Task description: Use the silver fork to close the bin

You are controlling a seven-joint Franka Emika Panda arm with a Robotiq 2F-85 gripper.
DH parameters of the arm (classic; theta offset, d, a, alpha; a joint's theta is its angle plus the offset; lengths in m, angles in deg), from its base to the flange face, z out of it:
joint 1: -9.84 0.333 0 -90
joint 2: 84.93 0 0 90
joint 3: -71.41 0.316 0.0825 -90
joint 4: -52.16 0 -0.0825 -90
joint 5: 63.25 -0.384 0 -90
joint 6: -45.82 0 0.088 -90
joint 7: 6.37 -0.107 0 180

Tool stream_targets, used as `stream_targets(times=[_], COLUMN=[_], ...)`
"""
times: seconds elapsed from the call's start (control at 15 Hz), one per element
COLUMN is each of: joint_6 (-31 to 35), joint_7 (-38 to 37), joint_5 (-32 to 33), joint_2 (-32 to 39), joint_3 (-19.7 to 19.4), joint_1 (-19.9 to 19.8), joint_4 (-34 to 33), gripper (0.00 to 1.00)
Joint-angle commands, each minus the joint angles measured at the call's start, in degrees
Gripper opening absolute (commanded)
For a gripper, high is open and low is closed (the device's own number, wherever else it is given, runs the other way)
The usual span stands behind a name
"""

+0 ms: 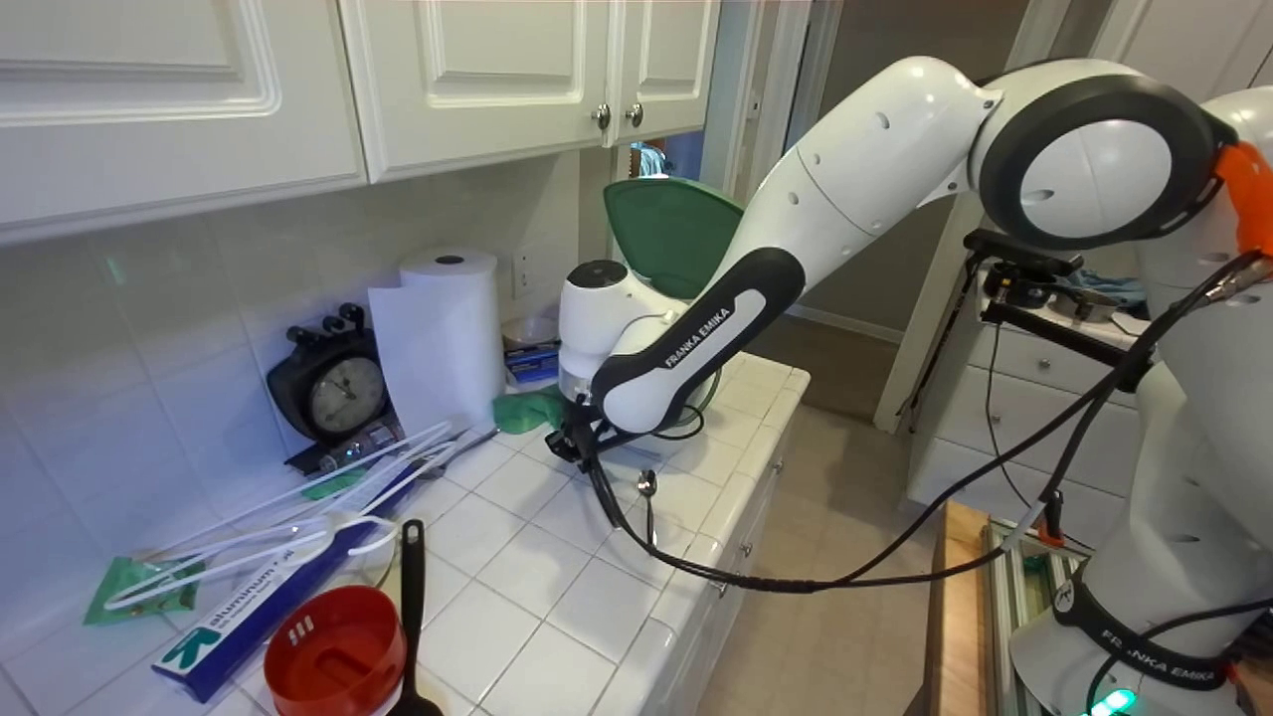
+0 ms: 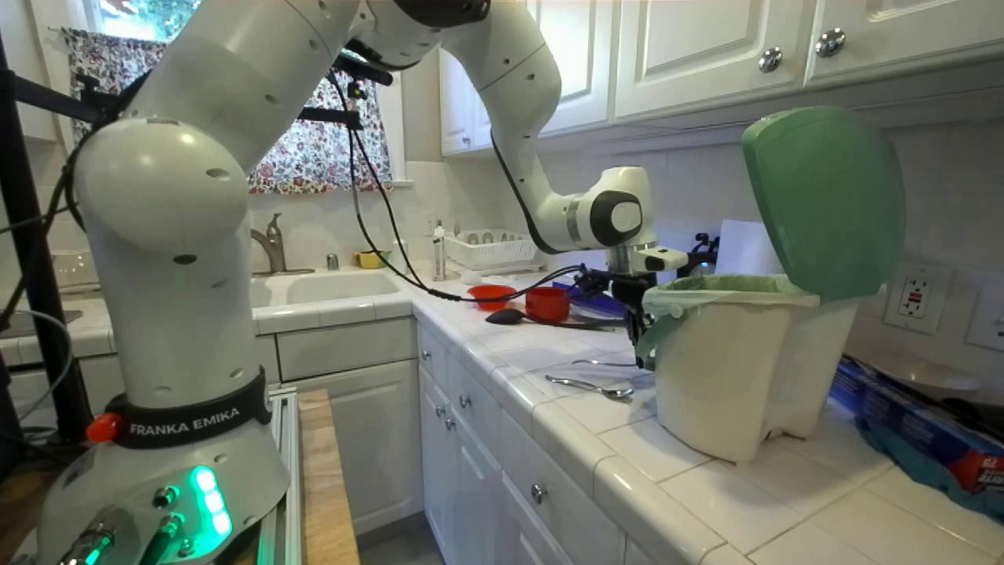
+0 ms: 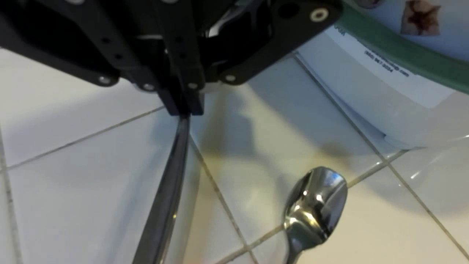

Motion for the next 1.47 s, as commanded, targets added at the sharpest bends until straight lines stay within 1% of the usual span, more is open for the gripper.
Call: stream_targets(times=[0.0, 0.2, 0.33, 0.4, 0.47, 0.73, 0.93, 1.2, 1.4], joint_6=[-1.1, -0.3, -0.5, -1.0, -1.2, -3.6, -7.4, -12.5, -14.8], joint_7=[5.9, 10.3, 12.9, 14.1, 16.6, 21.8, 21.9, 19.2, 18.1], joint_5=[-4.1, -7.6, -9.2, -10.0, -11.4, -14.0, -15.3, -15.5, -14.4], joint_2=[-1.8, -2.9, -4.0, -4.7, -5.6, -7.9, -10.1, -14.7, -18.2], joint_3=[4.9, 7.5, 8.4, 8.8, 10.2, 12.9, 13.9, 13.8, 13.8], joint_1=[-4.0, -6.3, -6.8, -7.0, -8.0, -8.8, -8.3, -7.3, -6.5], joint_4=[-0.2, -0.1, 0.0, 0.2, 0.5, 0.7, 0.8, 2.6, 4.0], gripper=[0.03, 0.03, 0.04, 0.04, 0.04, 0.04, 0.04, 0.04, 0.04])
